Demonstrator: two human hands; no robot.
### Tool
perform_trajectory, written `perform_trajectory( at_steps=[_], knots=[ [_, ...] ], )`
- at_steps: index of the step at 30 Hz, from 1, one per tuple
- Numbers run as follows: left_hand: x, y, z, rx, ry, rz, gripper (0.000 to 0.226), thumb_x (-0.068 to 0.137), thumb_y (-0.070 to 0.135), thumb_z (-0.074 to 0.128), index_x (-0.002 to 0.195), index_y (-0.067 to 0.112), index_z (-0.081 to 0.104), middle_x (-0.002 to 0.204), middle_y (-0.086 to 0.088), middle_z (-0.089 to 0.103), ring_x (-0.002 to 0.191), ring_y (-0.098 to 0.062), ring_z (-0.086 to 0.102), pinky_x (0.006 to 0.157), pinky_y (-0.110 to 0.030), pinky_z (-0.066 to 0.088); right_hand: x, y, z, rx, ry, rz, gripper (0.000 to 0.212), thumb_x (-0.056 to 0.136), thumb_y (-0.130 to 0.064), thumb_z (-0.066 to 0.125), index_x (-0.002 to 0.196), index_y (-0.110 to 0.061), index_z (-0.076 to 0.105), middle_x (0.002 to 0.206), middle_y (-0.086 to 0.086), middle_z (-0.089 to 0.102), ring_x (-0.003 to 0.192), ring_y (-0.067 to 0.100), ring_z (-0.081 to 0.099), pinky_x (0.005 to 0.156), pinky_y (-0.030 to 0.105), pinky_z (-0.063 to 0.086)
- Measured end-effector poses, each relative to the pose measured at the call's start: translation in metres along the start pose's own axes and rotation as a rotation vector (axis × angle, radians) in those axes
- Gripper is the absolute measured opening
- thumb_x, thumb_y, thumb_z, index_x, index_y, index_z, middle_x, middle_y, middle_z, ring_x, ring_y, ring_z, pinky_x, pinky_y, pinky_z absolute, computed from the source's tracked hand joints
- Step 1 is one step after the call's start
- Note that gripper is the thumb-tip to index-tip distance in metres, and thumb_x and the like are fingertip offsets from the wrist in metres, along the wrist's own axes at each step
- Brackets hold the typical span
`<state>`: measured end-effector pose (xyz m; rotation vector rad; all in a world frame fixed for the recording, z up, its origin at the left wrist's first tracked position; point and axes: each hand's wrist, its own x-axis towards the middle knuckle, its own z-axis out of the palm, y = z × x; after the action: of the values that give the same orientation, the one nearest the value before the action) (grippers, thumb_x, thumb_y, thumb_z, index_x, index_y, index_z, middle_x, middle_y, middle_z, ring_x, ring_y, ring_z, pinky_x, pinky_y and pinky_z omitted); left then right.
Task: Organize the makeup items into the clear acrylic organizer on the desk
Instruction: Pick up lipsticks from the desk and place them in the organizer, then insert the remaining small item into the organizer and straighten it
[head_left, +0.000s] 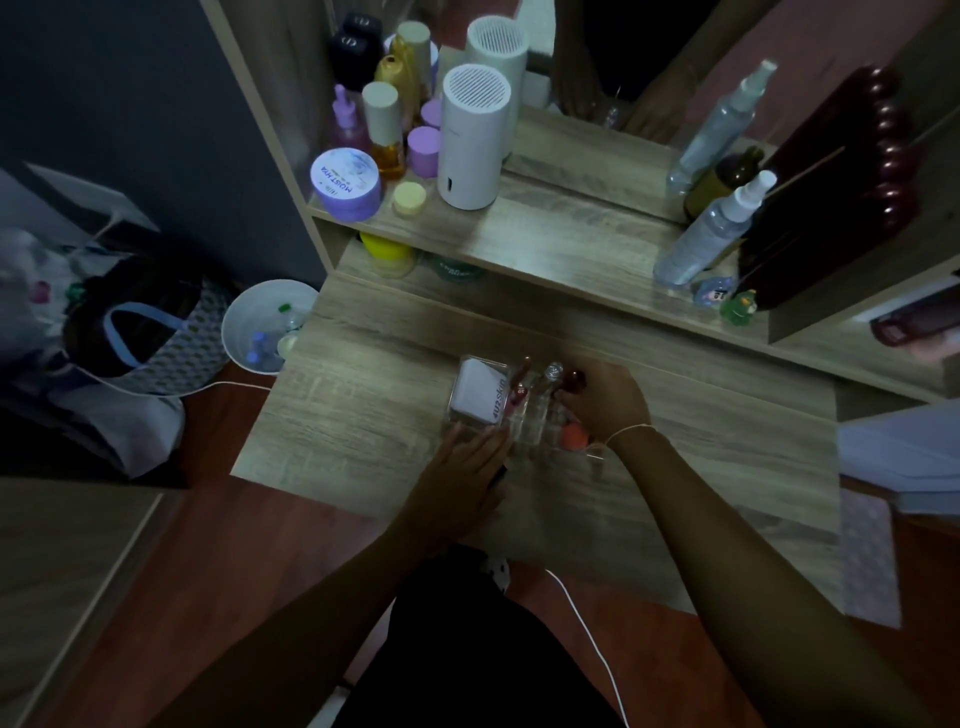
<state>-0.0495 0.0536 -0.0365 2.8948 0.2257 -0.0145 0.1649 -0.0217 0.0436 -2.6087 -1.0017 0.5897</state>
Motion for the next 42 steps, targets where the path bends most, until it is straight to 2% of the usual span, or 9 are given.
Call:
perform_trajectory(
  at_steps=[10,16,21,25,28,30,34,38,42],
  knots=[
    [0.001,0.001,-0.004,-0.008,0.036,0.01,0.056,0.089,0.04,0.055,0.135,0.011,0.045,0.142,-0.009,0.049,0.133,-0.022,0.044,0.109,-0.056,0.029,-0.008,0.003,-0.005,0.008,0.043,-0.06,0.027,0.071,-0.012,0.068,0.097,-0.017,0.068,0.08,0.006,0.072,0.077,0.027,0.066,0.072,0.037,0.055],
    [-0.003,-0.004,-0.008,-0.092,0.082,0.037,0.054,0.093,0.034,0.052,0.138,0.007,0.041,0.146,-0.013,0.044,0.137,-0.025,0.037,0.112,-0.054,0.03,-0.025,0.006,-0.013,0.078,0.146,-0.083,0.029,0.072,-0.012,0.071,0.099,-0.019,0.063,0.077,0.001,0.067,0.072,0.021,0.062,0.064,0.025,0.039],
    [-0.016,-0.022,-0.012,-0.151,0.134,-0.083,0.054,0.093,0.028,0.034,0.141,0.004,0.029,0.149,-0.019,0.036,0.14,-0.03,0.03,0.112,-0.051,0.028,-0.054,-0.004,-0.005,0.103,0.26,-0.092,0.008,0.084,-0.028,0.061,0.087,-0.023,0.056,0.071,-0.003,0.062,0.062,0.016,0.058,0.058,0.03,0.046],
    [-0.025,-0.043,-0.005,-0.205,0.152,-0.202,0.058,0.092,0.023,0.032,0.145,0.003,0.019,0.153,-0.02,0.025,0.144,-0.028,0.016,0.119,-0.045,0.014,-0.083,-0.018,0.033,0.094,0.132,-0.315,0.01,0.084,-0.016,0.062,0.093,-0.019,0.063,0.083,0.006,0.069,0.071,0.026,0.066,0.06,0.032,0.053],
    [-0.024,-0.051,0.0,-0.201,0.103,-0.257,0.059,0.093,0.03,0.026,0.145,0.001,0.018,0.152,-0.024,0.024,0.143,-0.032,0.015,0.117,-0.045,0.014,-0.091,-0.022,0.067,-0.044,-0.174,-0.372,0.036,0.087,-0.014,0.057,0.123,-0.013,0.057,0.126,0.014,0.059,0.114,0.031,0.056,0.09,0.039,0.05],
    [-0.022,-0.053,0.005,-0.188,0.051,-0.276,0.062,0.092,0.032,0.024,0.145,0.001,0.017,0.152,-0.024,0.024,0.143,-0.035,0.016,0.115,-0.048,0.018,-0.092,-0.022,0.083,-0.1,-0.239,-0.336,0.045,0.088,-0.015,0.052,0.133,-0.015,0.048,0.141,0.014,0.045,0.128,0.032,0.043,0.099,0.043,0.045],
    [-0.019,-0.054,0.011,-0.205,-0.014,-0.278,0.063,0.091,0.034,0.023,0.145,0.002,0.018,0.153,-0.024,0.023,0.143,-0.038,0.018,0.115,-0.052,0.02,-0.092,-0.024,0.095,-0.052,-0.179,-0.32,0.04,0.085,-0.013,0.058,0.124,-0.016,0.059,0.134,0.019,0.047,0.117,0.036,0.051,0.087,0.043,0.05],
    [-0.02,-0.056,0.014,-0.212,-0.037,-0.274,0.061,0.092,0.033,0.022,0.145,0.002,0.021,0.152,-0.024,0.025,0.141,-0.039,0.021,0.114,-0.053,0.022,-0.086,-0.019,0.098,-0.121,-0.173,-0.335,0.033,0.087,-0.016,0.058,0.119,-0.013,0.061,0.131,0.02,0.049,0.113,0.038,0.052,0.087,0.043,0.047],
    [-0.02,-0.058,0.014,-0.226,-0.03,-0.258,0.059,0.093,0.033,0.023,0.144,0.003,0.023,0.15,-0.025,0.029,0.139,-0.04,0.026,0.112,-0.054,0.026,-0.088,-0.01,0.093,0.003,-0.124,-0.277,0.035,0.08,-0.011,0.065,0.115,-0.01,0.061,0.121,0.019,0.055,0.104,0.037,0.058,0.082,0.04,0.048]
  ],
)
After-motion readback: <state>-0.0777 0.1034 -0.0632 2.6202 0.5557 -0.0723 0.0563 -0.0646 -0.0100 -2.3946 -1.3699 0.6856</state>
